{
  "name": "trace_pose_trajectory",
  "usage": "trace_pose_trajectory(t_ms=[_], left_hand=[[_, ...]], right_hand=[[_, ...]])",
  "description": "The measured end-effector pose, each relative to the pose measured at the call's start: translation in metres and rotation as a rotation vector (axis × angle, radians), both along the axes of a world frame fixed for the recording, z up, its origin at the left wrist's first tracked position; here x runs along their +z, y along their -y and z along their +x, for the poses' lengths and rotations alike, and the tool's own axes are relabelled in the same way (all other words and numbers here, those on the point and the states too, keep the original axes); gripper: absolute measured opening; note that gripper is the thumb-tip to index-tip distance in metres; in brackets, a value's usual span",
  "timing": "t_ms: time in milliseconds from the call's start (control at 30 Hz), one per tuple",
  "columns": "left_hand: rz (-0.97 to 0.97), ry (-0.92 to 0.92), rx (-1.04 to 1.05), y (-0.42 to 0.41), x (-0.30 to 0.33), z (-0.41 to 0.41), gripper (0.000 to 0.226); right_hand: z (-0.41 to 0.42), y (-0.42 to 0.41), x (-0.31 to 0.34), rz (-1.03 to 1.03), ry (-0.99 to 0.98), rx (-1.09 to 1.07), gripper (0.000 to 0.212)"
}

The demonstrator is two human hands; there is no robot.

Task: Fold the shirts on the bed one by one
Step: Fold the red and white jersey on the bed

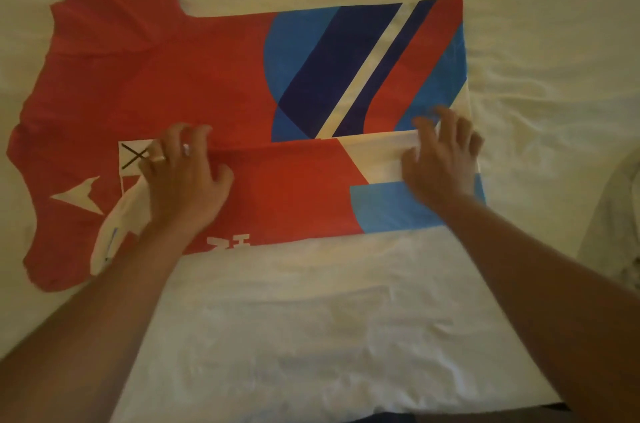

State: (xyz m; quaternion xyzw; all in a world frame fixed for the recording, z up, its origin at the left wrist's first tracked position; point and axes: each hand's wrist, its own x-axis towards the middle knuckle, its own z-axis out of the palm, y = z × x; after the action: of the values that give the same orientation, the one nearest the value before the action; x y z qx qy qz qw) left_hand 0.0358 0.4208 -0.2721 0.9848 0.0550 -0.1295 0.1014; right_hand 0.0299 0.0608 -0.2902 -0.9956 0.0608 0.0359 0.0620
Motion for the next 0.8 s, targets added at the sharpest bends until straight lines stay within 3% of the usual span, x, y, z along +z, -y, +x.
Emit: trace_pose_trajectory(t_ms=[67, 133, 267, 433, 533, 633, 733, 800], left_hand=[[0.037, 0.047, -0.176, 0.026, -0.011, -0.031, 0.061], [0.098, -0.019, -0.306, 0.04, -0.026, -0.051, 0.07], [0.113, -0.071, -0.346, 0.04, -0.05, -0.052, 0.078], [0.077, -0.099, -0.338, 0.04, -0.043, -0.051, 0.078], [0.056, -0.007, -0.25, 0.037, -0.021, -0.055, 0.077], [0.078, 0.096, -0.028, 0.01, 0.004, -0.076, 0.075], [0.171, 0.07, 0.2, -0.035, 0.016, -0.108, 0.076], [0.257, 0.005, 0.19, -0.063, 0.017, -0.122, 0.073]], right_hand=[[-0.023, -0.026, -0.011, 0.074, 0.016, 0.082, 0.045], [-0.041, -0.042, -0.021, 0.094, -0.071, 0.166, 0.055], [-0.051, -0.016, -0.038, 0.017, -0.221, 0.16, 0.071], [-0.051, 0.031, -0.03, -0.044, -0.261, 0.022, 0.073], [-0.05, 0.023, -0.016, -0.072, -0.266, 0.021, 0.074], [-0.054, -0.014, 0.0, -0.075, -0.231, 0.057, 0.066], [-0.066, -0.075, 0.009, -0.001, -0.251, 0.235, 0.063], [-0.073, -0.119, 0.015, 0.085, -0.29, 0.336, 0.064]])
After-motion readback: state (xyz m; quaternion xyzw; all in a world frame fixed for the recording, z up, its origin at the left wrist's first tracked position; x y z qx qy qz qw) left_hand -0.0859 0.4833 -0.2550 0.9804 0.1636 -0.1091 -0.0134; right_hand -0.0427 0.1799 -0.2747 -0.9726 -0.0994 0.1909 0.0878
